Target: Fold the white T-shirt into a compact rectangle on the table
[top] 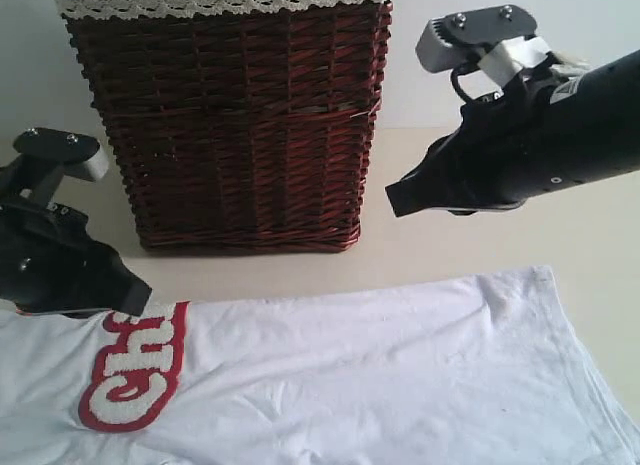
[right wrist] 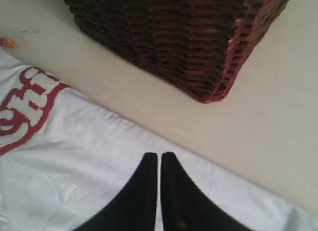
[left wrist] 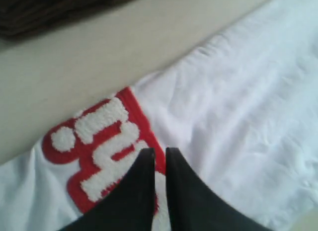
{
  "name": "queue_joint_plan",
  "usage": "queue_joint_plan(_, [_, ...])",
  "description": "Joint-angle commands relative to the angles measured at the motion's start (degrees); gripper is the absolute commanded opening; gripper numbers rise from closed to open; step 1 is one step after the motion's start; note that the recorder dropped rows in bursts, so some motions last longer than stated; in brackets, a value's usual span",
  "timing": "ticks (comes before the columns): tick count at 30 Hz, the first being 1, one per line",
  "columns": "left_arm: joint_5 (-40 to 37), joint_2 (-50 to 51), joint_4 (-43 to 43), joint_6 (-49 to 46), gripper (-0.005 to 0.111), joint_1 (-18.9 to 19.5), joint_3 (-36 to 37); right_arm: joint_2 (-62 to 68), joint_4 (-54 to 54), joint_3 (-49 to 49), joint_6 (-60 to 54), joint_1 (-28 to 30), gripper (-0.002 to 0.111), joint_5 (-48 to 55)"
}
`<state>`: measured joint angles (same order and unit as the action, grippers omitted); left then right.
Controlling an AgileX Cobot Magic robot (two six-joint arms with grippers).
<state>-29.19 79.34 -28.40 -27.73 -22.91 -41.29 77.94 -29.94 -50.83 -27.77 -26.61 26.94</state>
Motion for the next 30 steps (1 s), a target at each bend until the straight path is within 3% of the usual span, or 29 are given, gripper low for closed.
queue_joint_plan(1, [-14.9, -5.0, 3.2, 0.1, 0.016, -6.1, 1.2, -3.5, 0.6, -1.9, 0.0, -0.1, 0.008, 1.3])
queue_joint_plan(2, [-16.5, -6.0, 4.5, 1.7, 0.017, -9.1, 3.1, -4.3, 0.6, -2.7, 0.0, -0.1, 0.008, 2.3])
queue_joint_plan(4, [-15.8, -7.3, 5.8, 4.6, 0.03, -16.3, 7.6, -5.6, 1.0, -4.9, 0.0, -0.1, 0.008, 5.4])
queue_joint_plan(6, [-15.1, -7.5, 5.3, 6.2, 0.046, -20.5, 9.6, -6.2, 2.8, -6.5, 0.2, -0.1, 0.008, 7.7])
queue_joint_plan(8, [-15.7, -7.5, 4.5, 6.9, 0.055, -24.0, 10.6, -6.6, 5.3, -7.5, 1.8, -0.1, 0.008, 9.8])
queue_joint_plan(11, [-16.2, -7.1, 2.2, 7.0, 0.055, -32.0, 11.3, -7.2, 9.4, -8.4, 5.3, -0.1, 0.008, 11.5])
queue_joint_plan(15, [-11.8, -4.2, 5.7, 15.3, 0.057, -41.6, 11.8, -7.4, 10.9, -8.4, 6.7, -0.1, 0.008, 11.5])
queue_joint_plan(20, [-7.4, 2.4, 12.1, 22.8, 0.068, -47.6, 11.8, -7.4, 10.9, -8.4, 6.7, -0.1, 0.008, 11.5])
queue_joint_plan(28, [-4.4, 11.1, 10.4, 24.9, 0.068, -49.7, 11.8, -7.4, 10.9, -8.4, 6.9, -0.1, 0.008, 11.9])
queue_joint_plan(30, [-1.9, 13.1, 14.6, 30.2, 0.068, -51.4, 11.8, -7.4, 10.9, -8.4, 6.9, -0.1, 0.008, 12.0])
